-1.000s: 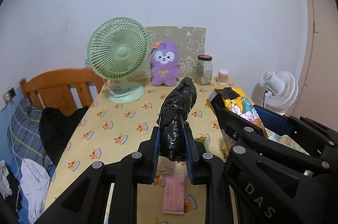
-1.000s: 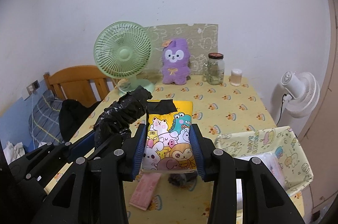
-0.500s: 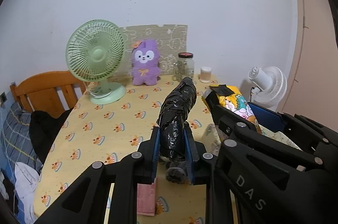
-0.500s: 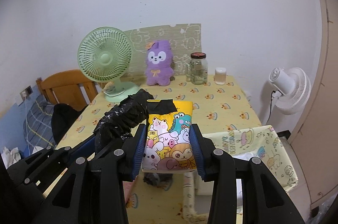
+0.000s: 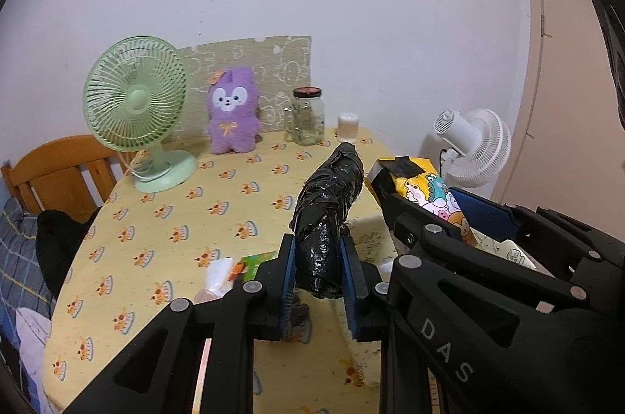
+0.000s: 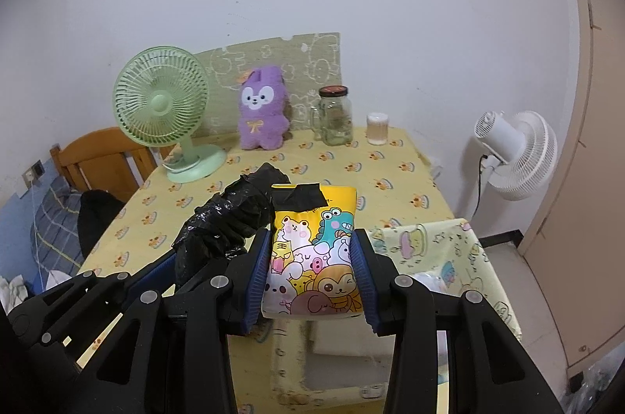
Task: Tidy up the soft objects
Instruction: 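Carry the black item and tissue pack toward the patterned box with both tools, then lower the black item into the box and open the left tool while the right tool releases the tissue pack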
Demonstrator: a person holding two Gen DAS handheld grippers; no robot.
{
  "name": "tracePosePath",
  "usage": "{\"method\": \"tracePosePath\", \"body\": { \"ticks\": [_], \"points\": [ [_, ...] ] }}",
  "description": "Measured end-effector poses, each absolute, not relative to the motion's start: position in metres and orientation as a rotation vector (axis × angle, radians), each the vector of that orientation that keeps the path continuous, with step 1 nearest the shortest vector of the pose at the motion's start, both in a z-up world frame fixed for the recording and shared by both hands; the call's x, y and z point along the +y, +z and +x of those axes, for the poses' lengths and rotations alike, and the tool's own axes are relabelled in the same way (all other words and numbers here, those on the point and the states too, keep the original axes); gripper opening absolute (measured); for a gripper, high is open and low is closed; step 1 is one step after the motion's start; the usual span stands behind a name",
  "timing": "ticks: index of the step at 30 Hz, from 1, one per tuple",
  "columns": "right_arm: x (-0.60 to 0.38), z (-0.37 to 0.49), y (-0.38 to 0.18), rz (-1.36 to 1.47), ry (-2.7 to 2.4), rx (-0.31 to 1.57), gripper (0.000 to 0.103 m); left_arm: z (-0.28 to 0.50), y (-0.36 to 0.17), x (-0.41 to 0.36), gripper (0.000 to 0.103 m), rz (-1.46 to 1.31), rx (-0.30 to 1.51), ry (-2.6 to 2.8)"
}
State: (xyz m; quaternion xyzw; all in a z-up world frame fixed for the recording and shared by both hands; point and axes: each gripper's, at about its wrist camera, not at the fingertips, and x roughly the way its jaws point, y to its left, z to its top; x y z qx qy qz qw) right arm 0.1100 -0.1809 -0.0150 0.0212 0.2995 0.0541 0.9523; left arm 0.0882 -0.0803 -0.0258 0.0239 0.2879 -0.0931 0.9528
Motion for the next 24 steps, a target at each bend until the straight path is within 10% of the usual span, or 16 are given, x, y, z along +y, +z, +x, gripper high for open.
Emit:
{"method": "tracePosePath", "body": {
  "ticks": [24],
  "points": [
    [-0.252, 0.114, -0.056, 0.107, -0.022, 0.709, 0.045, 0.108, -0.065, -0.148, 0.034, 0.121, 0.725, -0.324]
  ]
}}
